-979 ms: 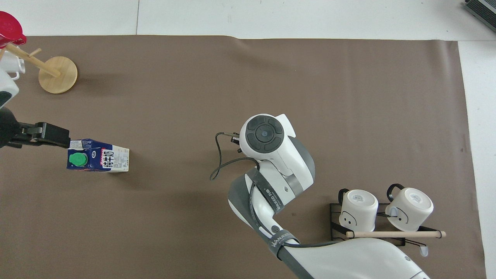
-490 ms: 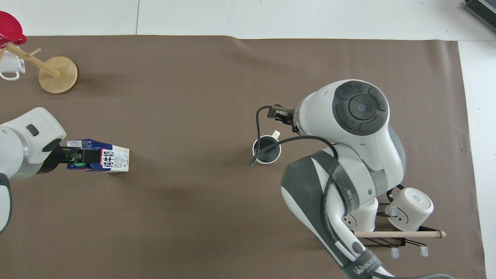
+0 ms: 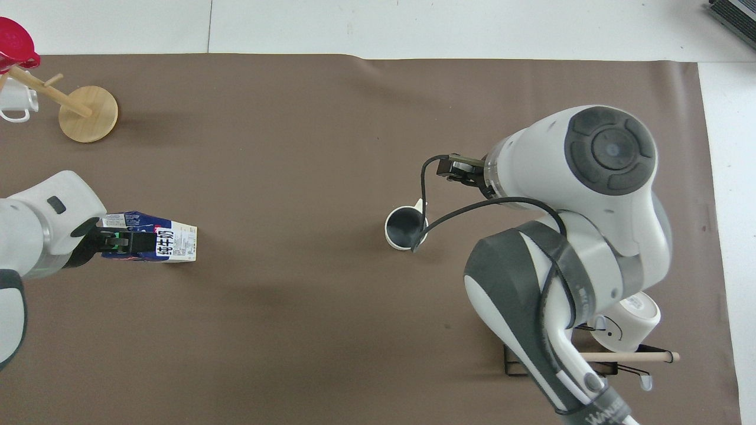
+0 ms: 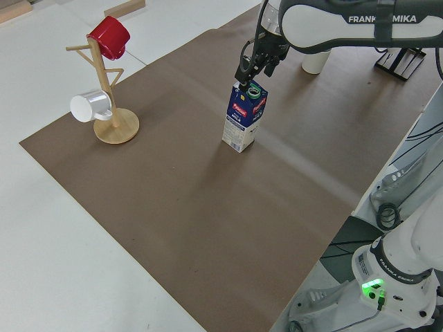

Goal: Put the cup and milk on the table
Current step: 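Set the mug down with the right gripper while the left gripper grasps the carton, then lift the milk carton with the left gripper while the right gripper withdraws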

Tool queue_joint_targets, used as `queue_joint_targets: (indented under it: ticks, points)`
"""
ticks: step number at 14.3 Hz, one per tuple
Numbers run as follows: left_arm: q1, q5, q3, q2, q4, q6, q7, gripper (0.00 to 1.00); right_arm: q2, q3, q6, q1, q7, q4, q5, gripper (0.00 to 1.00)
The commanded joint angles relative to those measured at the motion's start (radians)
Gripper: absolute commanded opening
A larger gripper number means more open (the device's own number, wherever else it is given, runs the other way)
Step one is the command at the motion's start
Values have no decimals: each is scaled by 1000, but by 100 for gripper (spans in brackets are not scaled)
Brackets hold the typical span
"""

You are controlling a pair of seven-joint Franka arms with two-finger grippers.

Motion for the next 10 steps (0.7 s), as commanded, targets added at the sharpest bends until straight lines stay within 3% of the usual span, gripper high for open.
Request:
queue_joint_targets:
  ticks: [1, 5, 10]
  points:
    - [14, 2, -2, -29, -53, 54, 31, 100, -55, 10, -51, -82, -113, -22, 4, 100]
    - [27, 0, -2, -22, -84, 106, 31, 100, -101, 5, -154, -186, -244, -8, 9, 100]
    - [26, 2, -4, -18, -109, 141, 31, 100, -98, 2, -315, -248, -252, 110, 64, 100]
